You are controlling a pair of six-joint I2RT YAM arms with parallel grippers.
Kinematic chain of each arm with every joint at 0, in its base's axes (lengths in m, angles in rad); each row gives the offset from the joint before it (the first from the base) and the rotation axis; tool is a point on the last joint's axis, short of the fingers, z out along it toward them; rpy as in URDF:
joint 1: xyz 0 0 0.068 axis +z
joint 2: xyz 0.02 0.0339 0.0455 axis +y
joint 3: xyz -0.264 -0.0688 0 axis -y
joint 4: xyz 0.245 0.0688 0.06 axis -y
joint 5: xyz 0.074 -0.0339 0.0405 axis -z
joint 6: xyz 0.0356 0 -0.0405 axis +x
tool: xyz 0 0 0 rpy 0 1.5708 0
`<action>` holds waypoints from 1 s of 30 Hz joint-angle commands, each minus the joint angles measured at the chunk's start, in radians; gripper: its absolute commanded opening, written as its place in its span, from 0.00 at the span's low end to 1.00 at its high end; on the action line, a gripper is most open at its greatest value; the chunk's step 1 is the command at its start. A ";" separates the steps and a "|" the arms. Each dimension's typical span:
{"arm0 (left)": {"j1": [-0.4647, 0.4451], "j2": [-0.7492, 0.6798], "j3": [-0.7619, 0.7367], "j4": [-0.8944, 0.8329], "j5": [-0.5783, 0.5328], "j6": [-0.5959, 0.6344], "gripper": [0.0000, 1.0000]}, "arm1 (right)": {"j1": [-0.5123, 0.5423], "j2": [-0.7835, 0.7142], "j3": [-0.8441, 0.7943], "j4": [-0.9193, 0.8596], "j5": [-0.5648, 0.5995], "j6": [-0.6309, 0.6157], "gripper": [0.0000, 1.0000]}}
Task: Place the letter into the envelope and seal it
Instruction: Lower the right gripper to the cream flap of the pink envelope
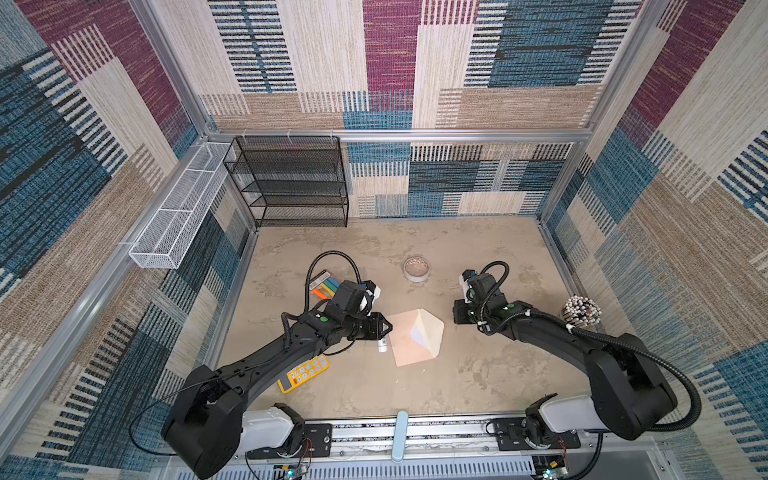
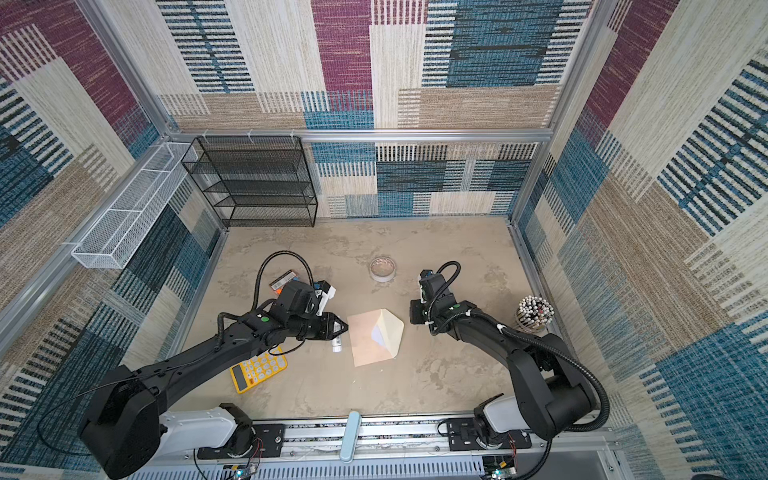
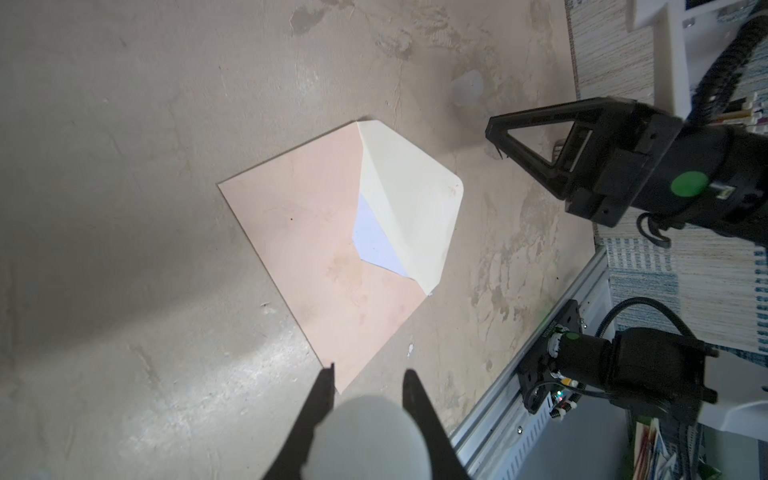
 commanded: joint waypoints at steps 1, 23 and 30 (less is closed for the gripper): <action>0.000 0.036 -0.007 0.053 0.033 -0.026 0.00 | 0.000 0.025 0.005 -0.011 -0.092 0.000 0.09; 0.014 0.322 0.052 0.036 0.155 -0.005 0.00 | 0.053 0.122 0.125 -0.138 -0.313 -0.084 0.06; 0.018 0.365 0.065 0.026 0.186 0.004 0.00 | 0.083 0.139 0.155 -0.172 -0.304 -0.083 0.06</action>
